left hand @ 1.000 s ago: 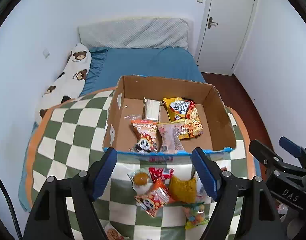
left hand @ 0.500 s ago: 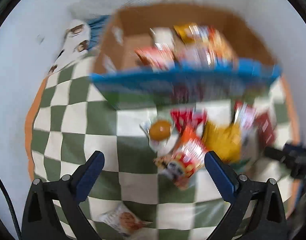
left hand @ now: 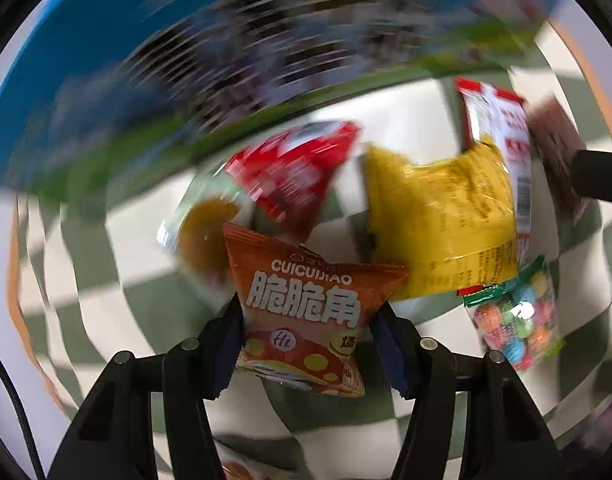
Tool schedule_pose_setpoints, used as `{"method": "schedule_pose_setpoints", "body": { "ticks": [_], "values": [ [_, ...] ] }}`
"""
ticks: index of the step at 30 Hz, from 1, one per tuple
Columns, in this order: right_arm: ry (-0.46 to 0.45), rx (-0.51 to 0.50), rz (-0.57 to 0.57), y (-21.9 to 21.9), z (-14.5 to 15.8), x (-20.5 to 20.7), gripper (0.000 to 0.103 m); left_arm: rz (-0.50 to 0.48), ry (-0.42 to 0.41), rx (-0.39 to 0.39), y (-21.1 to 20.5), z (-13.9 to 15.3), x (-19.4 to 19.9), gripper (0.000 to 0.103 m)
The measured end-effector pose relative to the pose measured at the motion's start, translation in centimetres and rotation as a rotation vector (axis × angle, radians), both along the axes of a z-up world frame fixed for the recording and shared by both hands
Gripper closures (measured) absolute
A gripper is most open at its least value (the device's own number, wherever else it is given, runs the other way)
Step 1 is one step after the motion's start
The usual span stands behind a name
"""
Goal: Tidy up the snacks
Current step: 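Grasp the orange CUICUIJIAO bag with the left tool while the right grasps the yellow packet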
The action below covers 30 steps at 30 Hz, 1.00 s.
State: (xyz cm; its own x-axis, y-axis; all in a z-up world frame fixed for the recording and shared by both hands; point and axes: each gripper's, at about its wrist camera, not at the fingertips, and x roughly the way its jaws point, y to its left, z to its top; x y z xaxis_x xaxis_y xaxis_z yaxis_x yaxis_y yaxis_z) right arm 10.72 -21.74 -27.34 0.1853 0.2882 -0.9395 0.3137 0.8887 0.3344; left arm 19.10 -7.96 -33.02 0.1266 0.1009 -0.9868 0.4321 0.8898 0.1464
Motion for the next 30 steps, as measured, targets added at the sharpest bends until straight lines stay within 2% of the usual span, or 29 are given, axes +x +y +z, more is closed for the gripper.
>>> {"method": "schedule_pose_setpoints", "body": {
  "ticks": [2, 3, 4, 7, 10, 14, 18, 21, 24, 25, 26, 27, 30],
  "values": [
    [-0.005, -0.001, -0.019, -0.1, -0.5, 1.2, 0.015, 0.129, 0.043, -0.01, 2.1, -0.3, 0.0, 0.045],
    [-0.005, 0.002, -0.029, -0.1, -0.9, 1.9, 0.018, 0.213, 0.07, -0.045, 3.7, -0.4, 0.0, 0.045],
    [-0.001, 0.002, -0.036, 0.1, -1.6, 2.5, 0.026, 0.276, 0.085, -0.065, 4.8, -0.6, -0.1, 0.045],
    [0.039, -0.009, -0.04, 1.4, -4.0, 4.0, 0.029, 0.396, 0.116, -0.109, 7.4, -1.4, -0.1, 0.043],
    [0.043, -0.057, -0.058, 2.8, -5.3, 5.0, 0.025, 0.458, 0.166, -0.132, 8.6, -2.9, -0.2, 0.042],
    [0.055, -0.145, -0.003, 4.8, -5.9, 6.2, 0.024, 0.449, 0.18, -0.128, 9.1, -4.5, -0.8, 0.042],
    [0.056, -0.189, 0.081, 5.4, -5.4, 5.8, 0.049, 0.441, 0.168, -0.138, 9.2, -4.5, -1.4, 0.042],
    [0.101, -0.187, 0.122, 4.2, -5.1, 4.3, 0.049, 0.433, 0.17, -0.142, 8.4, -4.2, -1.1, 0.042],
    [0.175, -0.174, 0.152, 3.1, -5.0, 2.9, 0.044, 0.438, 0.171, -0.152, 7.9, -4.6, -1.3, 0.042],
    [0.176, -0.157, 0.15, 2.7, -4.4, 2.5, 0.038, 0.442, 0.171, -0.157, 8.1, -4.6, -1.4, 0.042],
    [0.163, -0.155, 0.154, 2.5, -3.8, 2.3, 0.032, 0.446, 0.17, -0.162, 8.2, -4.6, -1.4, 0.042],
    [0.135, -0.165, 0.159, 2.6, -2.8, 2.2, 0.021, 0.449, 0.17, -0.166, 8.3, -4.5, -1.2, 0.042],
    [0.058, -0.142, 0.183, 3.8, -0.5, 2.5, 0.019, 0.461, 0.164, -0.176, 8.9, -4.2, -0.7, 0.042]
  ]
}}
